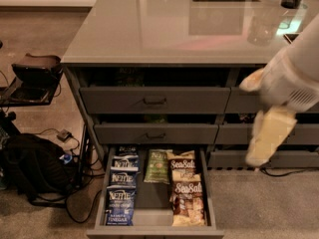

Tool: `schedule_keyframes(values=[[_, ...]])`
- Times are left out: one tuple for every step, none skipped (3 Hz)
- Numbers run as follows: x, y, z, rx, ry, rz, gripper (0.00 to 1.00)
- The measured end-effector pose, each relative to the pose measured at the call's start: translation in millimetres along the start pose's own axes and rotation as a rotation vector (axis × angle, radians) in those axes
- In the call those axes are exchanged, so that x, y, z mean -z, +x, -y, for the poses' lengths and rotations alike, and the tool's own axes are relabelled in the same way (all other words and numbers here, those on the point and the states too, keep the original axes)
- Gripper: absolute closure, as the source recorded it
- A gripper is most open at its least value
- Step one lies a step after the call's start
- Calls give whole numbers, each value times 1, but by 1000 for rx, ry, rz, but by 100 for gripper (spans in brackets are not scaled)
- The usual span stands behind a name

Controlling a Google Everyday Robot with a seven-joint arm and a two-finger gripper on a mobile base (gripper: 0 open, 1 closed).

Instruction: Pick green jalapeno chip bag from bottom drawer and place on counter

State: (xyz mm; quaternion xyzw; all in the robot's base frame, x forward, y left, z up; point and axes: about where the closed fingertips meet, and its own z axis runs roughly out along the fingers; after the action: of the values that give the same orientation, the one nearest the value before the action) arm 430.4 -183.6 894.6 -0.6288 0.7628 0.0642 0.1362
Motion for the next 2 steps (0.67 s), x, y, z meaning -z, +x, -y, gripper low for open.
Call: schedule_keyframes(values=[[-97,-8,-20,-10,-129,140,0],[-176,-14,-22,-34,-187,242,0]])
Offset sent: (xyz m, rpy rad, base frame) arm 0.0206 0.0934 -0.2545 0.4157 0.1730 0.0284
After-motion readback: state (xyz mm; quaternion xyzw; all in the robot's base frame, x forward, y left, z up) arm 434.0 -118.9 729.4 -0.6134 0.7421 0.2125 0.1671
